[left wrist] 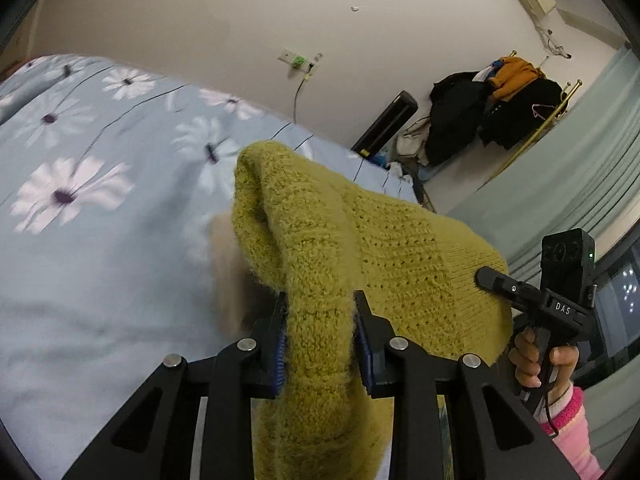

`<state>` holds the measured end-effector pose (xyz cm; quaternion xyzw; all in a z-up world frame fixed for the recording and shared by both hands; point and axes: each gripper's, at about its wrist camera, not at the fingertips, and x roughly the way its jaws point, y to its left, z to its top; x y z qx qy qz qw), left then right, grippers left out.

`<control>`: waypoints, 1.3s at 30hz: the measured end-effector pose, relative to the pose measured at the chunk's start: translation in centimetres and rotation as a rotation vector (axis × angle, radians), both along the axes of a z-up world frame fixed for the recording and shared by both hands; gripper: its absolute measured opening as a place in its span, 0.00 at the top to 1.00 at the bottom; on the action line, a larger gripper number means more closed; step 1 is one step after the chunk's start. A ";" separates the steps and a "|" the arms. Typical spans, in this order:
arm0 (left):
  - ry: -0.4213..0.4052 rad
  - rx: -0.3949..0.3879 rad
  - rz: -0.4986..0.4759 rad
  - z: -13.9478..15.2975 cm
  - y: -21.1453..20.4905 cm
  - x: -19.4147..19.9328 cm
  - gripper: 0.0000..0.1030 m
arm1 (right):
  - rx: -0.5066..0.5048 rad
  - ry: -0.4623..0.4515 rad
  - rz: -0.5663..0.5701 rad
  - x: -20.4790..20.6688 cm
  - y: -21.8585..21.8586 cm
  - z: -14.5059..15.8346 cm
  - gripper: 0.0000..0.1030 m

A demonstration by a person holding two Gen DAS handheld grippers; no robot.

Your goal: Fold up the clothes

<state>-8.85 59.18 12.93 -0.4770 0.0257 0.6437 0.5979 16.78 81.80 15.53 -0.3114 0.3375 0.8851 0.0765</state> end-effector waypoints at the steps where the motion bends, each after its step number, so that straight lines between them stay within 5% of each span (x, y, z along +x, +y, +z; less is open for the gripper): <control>1: 0.000 0.007 -0.005 -0.2 1.5 -0.2 0.71 | 0.017 -0.004 -0.006 -0.4 1.1 0.2 0.62; 6: -0.020 0.018 -0.008 -3.0 6.5 -1.0 0.71 | 0.045 -0.007 -0.058 -1.5 6.4 -0.6 0.62; 11: -0.082 -0.071 0.058 -9.6 7.8 -2.4 0.69 | -0.053 -0.091 -0.154 -1.7 10.0 -7.4 0.62; 15: -0.183 -0.064 0.064 -11.5 7.0 -3.2 0.55 | -0.167 -0.017 -0.187 0.2 11.3 -10.6 0.59; 21: -0.141 -0.109 0.080 -9.3 6.9 -2.4 0.53 | -0.204 0.020 -0.236 1.8 11.7 -9.2 0.53; 26: 0.052 -0.088 0.167 -5.5 5.4 -1.4 0.51 | 0.001 -0.040 -0.240 0.7 9.1 -4.5 0.51; 30: 0.142 -0.048 0.082 -4.0 7.5 2.1 0.51 | 0.174 -0.116 -0.173 -2.3 6.1 -1.6 0.49; 34: 0.287 -0.069 0.009 -4.1 9.9 4.7 0.51 | 0.205 -0.156 -0.098 -6.6 5.2 -2.7 0.48; 39: 0.202 -0.152 -0.003 -7.2 12.6 2.1 0.51 | 0.157 -0.263 -0.193 -9.2 8.4 -6.7 0.48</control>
